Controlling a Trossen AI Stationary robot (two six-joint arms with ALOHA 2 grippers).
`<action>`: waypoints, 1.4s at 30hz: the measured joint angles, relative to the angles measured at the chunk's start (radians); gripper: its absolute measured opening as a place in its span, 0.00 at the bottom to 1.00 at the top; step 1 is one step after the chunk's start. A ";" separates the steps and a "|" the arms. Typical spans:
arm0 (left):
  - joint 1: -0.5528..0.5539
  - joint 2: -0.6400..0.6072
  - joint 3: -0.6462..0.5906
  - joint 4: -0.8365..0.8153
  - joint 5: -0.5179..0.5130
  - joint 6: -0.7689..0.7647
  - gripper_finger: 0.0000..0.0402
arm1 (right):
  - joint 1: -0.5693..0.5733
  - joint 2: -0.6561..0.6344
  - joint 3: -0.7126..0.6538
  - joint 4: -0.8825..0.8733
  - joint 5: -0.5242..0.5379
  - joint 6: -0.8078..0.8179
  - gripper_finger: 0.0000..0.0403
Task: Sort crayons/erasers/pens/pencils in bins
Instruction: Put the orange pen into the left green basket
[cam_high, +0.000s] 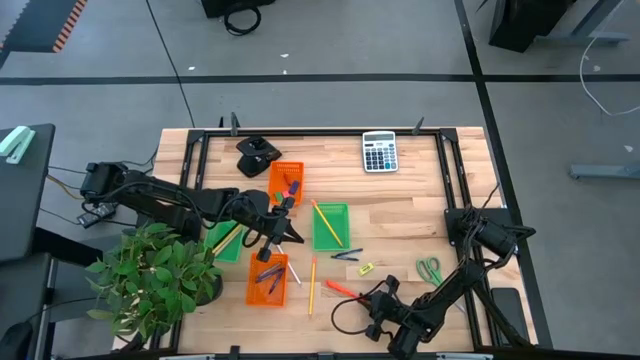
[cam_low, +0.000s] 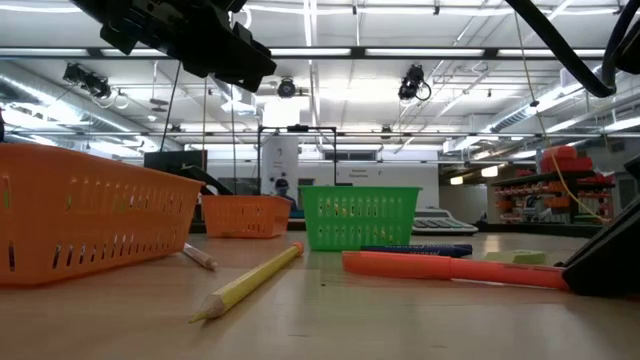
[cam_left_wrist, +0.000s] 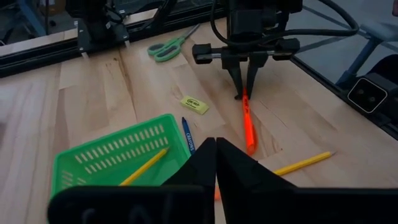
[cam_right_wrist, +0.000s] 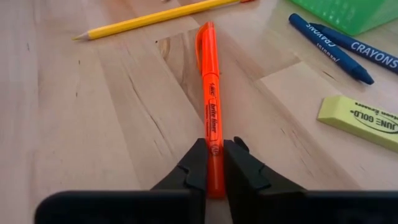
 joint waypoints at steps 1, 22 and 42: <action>0.000 0.000 0.000 0.000 0.000 0.000 0.06 | 0.000 0.000 0.000 0.000 0.000 -0.001 0.10; -0.008 0.000 0.000 0.056 0.001 0.000 0.07 | -0.071 -0.078 0.260 -0.467 0.015 -0.151 0.11; -0.097 0.000 0.000 0.246 -0.153 0.154 0.14 | -0.229 -0.381 0.275 -0.510 -0.038 -0.551 0.11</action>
